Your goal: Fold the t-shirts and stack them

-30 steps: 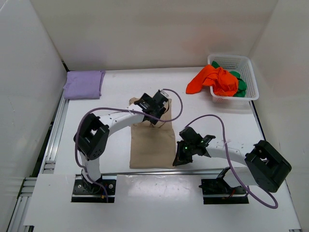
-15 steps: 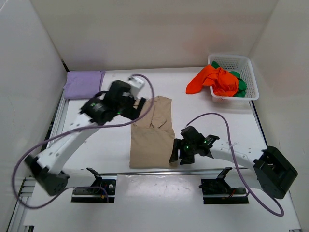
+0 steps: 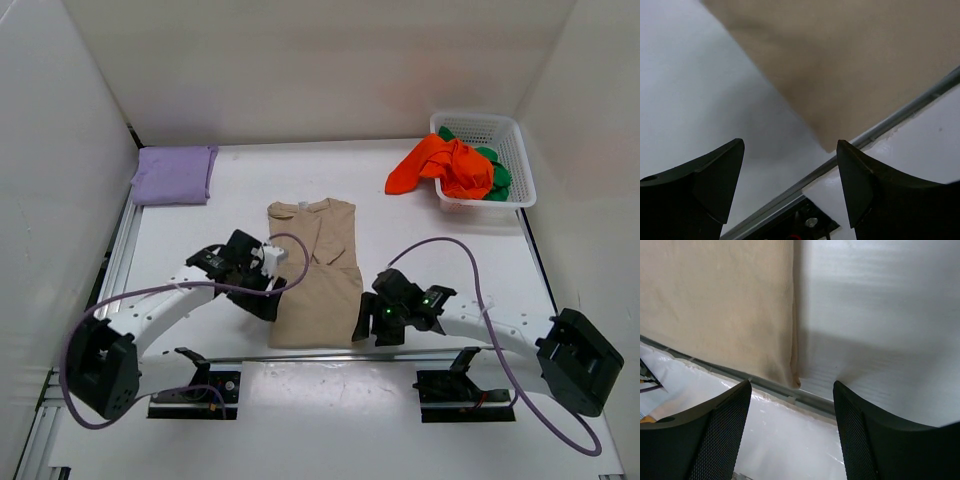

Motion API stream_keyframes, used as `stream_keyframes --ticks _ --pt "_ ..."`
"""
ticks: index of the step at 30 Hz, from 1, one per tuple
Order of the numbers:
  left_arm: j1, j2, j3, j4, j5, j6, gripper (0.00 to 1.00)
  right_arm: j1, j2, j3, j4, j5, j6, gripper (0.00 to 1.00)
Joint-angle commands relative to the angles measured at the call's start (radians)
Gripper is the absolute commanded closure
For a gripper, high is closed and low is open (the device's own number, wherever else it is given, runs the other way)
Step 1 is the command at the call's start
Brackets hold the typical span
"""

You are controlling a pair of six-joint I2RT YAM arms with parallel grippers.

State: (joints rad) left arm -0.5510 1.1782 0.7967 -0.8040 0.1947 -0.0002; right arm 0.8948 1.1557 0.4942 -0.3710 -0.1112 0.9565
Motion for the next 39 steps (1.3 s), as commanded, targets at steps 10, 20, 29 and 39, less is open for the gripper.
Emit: stream_keyframes --ticks 10,20,29,39 --pt "0.029 0.142 -0.26 0.176 0.382 0.0 0.17 0.079 -0.047 -0.051 0.043 0.039 0.209 0.33" --pt "0.029 0.313 -0.232 0.238 0.382 0.0 0.45 0.098 -0.024 -0.06 0.076 0.073 0.229 0.36" --pt "0.039 0.27 -0.209 0.238 0.338 0.0 0.78 0.098 0.084 -0.012 0.032 0.163 0.266 0.5" --pt "0.039 0.198 -0.149 0.195 0.327 0.0 0.9 0.098 -0.065 -0.086 0.032 0.251 0.34 1.0"
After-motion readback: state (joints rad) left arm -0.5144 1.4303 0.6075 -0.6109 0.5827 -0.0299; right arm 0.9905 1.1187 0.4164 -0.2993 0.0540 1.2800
